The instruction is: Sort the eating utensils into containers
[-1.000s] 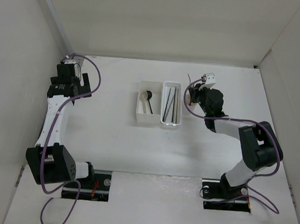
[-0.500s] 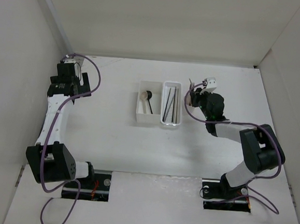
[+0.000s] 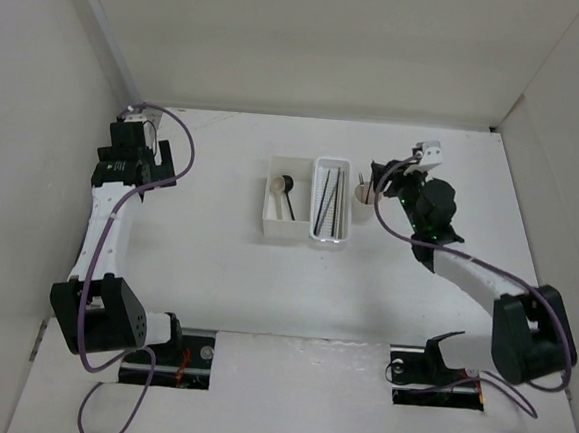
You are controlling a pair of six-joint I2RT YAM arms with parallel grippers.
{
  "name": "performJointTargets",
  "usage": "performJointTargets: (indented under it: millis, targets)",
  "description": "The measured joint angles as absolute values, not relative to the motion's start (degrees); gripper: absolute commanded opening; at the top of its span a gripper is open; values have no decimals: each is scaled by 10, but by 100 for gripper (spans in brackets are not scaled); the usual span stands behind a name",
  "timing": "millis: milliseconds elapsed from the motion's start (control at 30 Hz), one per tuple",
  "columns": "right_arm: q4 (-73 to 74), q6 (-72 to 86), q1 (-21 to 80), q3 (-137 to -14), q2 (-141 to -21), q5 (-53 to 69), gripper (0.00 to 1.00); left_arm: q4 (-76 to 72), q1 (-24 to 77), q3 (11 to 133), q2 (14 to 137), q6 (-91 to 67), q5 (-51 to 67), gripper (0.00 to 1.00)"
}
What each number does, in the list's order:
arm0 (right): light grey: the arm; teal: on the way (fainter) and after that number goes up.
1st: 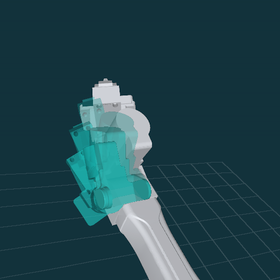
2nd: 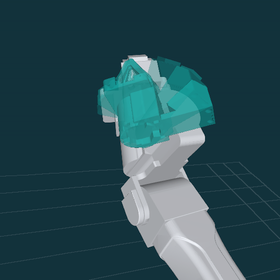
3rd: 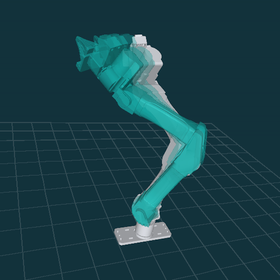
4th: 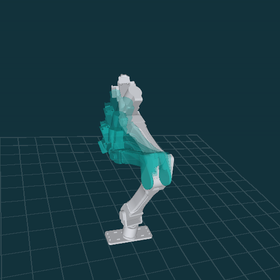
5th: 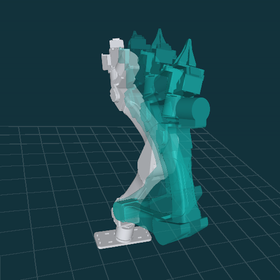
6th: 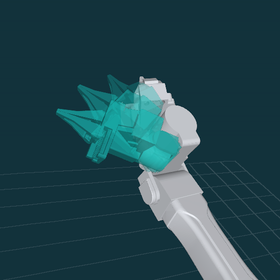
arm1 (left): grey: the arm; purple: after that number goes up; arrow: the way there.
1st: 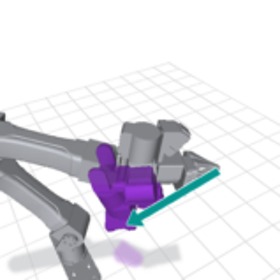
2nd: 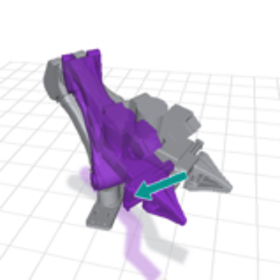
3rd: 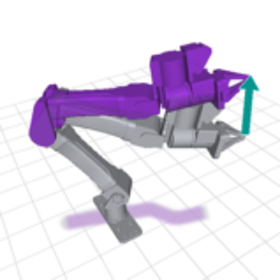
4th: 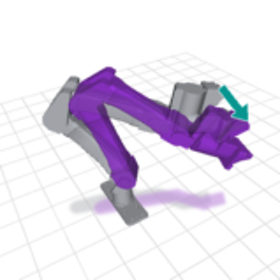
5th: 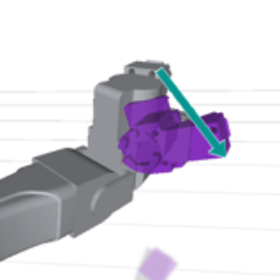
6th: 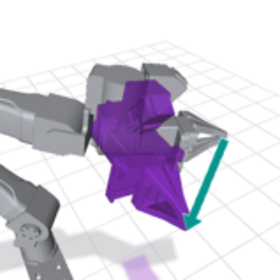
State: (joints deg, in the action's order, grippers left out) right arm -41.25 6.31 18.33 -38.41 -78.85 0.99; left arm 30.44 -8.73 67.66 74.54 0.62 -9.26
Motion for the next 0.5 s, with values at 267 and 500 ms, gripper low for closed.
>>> performJointTargets:
  millis: [267,500]
  targets:
    - [-153,69,150,-532,-633,-121,100,305,-87,679,744,6,-81,100]
    - [181,119,-22,-681,-687,-184,100,305,-87,685,724,0,-77,100]
